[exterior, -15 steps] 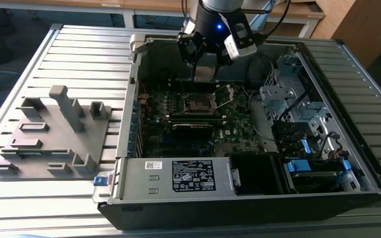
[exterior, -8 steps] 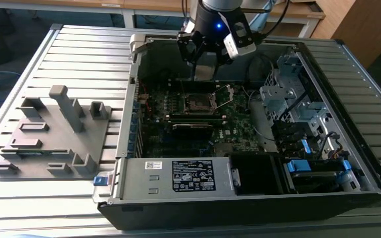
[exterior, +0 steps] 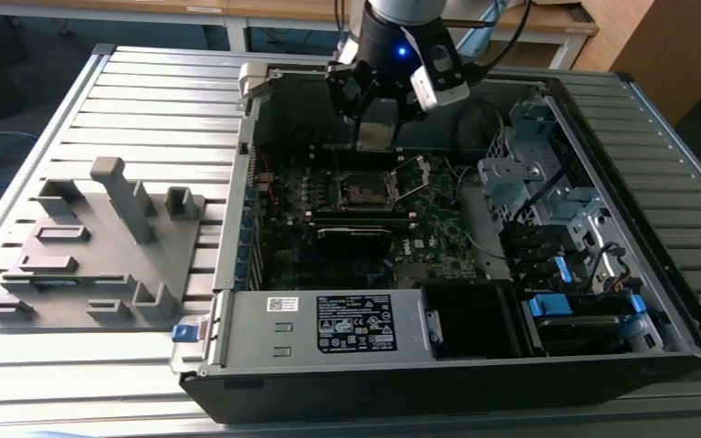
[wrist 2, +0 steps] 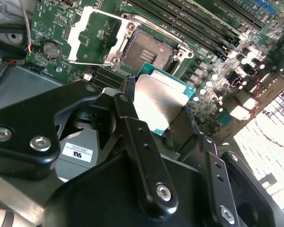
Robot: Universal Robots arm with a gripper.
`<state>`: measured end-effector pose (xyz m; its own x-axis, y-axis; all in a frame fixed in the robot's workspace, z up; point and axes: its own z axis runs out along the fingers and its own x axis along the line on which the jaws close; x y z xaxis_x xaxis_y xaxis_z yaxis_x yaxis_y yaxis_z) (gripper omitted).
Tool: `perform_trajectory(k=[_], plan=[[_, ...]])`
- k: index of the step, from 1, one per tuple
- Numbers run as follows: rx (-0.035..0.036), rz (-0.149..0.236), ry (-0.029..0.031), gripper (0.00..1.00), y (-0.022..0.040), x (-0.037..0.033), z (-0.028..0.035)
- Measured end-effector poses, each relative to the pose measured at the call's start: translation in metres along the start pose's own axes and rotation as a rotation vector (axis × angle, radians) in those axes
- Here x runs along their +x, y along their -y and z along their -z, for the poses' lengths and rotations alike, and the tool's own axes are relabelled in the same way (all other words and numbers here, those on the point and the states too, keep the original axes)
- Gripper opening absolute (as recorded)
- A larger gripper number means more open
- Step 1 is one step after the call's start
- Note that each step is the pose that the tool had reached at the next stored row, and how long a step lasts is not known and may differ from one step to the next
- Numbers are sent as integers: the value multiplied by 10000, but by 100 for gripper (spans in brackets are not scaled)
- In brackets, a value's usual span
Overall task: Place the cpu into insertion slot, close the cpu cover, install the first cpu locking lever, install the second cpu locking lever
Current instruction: 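Place the cpu into insertion slot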
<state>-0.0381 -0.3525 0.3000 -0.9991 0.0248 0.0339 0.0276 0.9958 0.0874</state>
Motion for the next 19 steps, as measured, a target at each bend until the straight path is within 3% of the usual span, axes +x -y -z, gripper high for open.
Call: perform_trajectory(k=[10,19], plan=[[1,57,31,54,15,-6,-173],[-3,69,34,54,17,-6,-201]])
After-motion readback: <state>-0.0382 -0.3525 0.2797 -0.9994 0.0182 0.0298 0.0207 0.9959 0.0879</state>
